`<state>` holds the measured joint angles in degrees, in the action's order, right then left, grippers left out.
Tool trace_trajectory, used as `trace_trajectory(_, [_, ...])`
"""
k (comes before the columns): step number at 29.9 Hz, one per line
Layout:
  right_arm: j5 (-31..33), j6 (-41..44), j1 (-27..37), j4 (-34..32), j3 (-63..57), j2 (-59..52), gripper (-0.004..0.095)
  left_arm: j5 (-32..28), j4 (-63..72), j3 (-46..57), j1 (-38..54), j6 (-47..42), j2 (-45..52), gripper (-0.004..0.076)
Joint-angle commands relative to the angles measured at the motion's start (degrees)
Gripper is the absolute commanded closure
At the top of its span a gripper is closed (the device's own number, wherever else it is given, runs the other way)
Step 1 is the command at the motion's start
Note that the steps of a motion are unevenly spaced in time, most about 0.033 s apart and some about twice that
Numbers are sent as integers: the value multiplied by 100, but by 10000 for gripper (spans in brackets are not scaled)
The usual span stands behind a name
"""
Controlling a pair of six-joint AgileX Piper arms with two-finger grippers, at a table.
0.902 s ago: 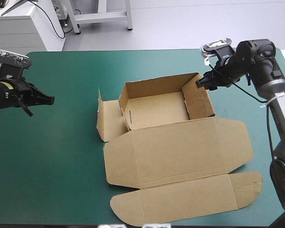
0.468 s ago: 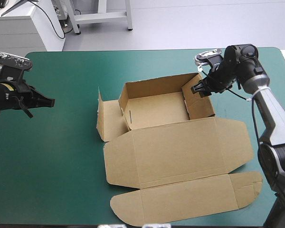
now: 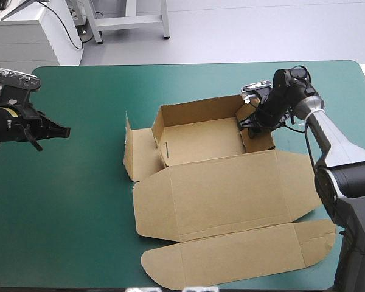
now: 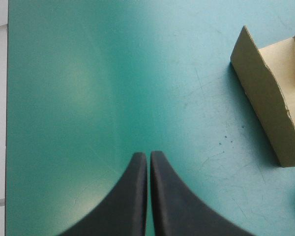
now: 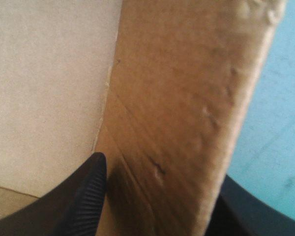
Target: Fold the box
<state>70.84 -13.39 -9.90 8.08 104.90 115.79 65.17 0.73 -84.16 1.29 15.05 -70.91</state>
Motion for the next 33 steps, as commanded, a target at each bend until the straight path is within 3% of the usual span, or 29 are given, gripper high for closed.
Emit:
trace_trajectory(1, [48, -60, 35, -2, 164, -299, 532, -255, 30, -123, 5, -55, 138, 717])
trace_trajectory(6, [48, -129, 35, 0, 175, -299, 897, -255, 30, -123, 5, -55, 138, 717])
trace_trajectory(7, [48, -140, 35, 1, 175, -299, 927, -255, 30, -123, 5, -55, 138, 717])
trace_trajectory(16, [48, -165, 35, 47, 175, -479, 929, -291, 40, -123, 5, -66, 138, 717])
trace_trajectory(28, [48, -173, 273, 82, 175, -1679, 929, -358, -11, -123, 5, -66, 138, 717])
trace_trajectory(33, [48, -460, 830, 756, 164, -2145, 929, -380, -36, -123, 5, -66, 76, 717])
